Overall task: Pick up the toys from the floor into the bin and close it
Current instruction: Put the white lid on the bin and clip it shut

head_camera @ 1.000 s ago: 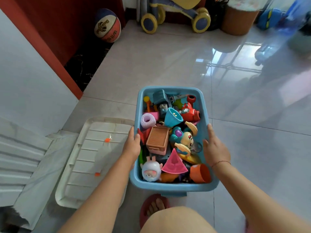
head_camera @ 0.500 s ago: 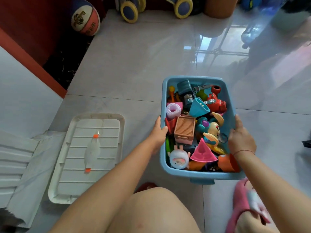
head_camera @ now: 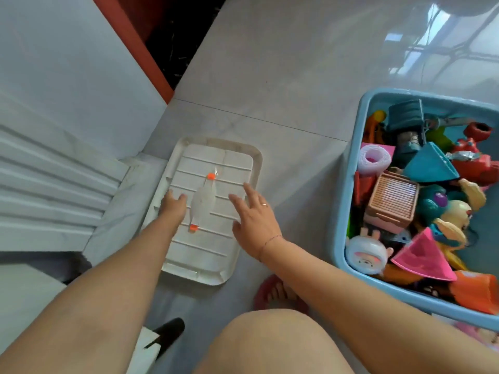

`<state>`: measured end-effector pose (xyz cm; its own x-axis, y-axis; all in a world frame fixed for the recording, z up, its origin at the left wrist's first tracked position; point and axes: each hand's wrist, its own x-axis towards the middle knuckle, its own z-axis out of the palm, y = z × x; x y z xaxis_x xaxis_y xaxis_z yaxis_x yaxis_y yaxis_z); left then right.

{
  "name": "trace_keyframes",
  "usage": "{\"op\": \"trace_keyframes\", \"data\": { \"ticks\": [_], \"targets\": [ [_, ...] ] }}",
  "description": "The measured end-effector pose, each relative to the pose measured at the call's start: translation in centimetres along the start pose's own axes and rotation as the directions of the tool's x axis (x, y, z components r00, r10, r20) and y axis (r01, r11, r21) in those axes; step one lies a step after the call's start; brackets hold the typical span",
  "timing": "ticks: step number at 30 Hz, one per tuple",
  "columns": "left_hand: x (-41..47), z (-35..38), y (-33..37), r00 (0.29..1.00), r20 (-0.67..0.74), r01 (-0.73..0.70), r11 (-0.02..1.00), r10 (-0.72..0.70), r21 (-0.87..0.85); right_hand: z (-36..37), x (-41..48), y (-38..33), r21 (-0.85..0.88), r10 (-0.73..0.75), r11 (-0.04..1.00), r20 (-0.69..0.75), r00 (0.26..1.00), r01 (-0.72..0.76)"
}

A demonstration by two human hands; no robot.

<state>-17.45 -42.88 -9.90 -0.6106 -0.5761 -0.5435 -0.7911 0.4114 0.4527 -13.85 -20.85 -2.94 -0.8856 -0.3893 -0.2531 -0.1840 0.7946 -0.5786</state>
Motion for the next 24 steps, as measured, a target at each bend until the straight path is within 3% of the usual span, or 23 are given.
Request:
{"op": "trace_keyframes", "data": {
  "ticks": [3, 8, 12, 17, 21, 24],
  "targets": [
    [2.0, -1.6, -3.7, 0.999, -0.031, 0.043, 0.993, -0.040, 0.111, 3.7, 1.8, 1.4, 0.089, 0.211, 0.964, 0.317, 0.925, -0.251],
    [4.1, -2.2, -7.1, 0.997, -0.040, 0.067, 0.979, -0.060, 0.191, 7.5, 3.0, 3.8, 0.082, 0.282, 0.924, 0.511, 0.812, -0.373],
    [5.1, -2.4, -7.5, 0.985, -0.058, 0.163, 0.984, -0.160, 0.067, 8.4, 3.5, 3.8, 0.209, 0.278, 0.878, 0.511, 0.814, -0.431],
    [5.5, -3.5, -7.1, 0.952, 0.096, 0.301, 0.945, -0.290, -0.130, 7.2, 4.2, 3.8, 0.491, 0.306, 0.682, 0.482, 0.821, -0.542],
    [5.0, -5.0, -5.2, 0.975, 0.065, 0.218, 0.972, -0.212, -0.085, 4.7, 5.0, 3.0, 0.613, 0.336, 0.582, 0.417, 0.844, -0.535],
    [3.6, -6.7, -1.5, 0.992, 0.049, 0.117, 0.988, -0.112, -0.100, 2.0, 5.6, 1.5, 0.543, 0.451, 0.655, 0.278, 0.848, -0.526]
  ]
}}
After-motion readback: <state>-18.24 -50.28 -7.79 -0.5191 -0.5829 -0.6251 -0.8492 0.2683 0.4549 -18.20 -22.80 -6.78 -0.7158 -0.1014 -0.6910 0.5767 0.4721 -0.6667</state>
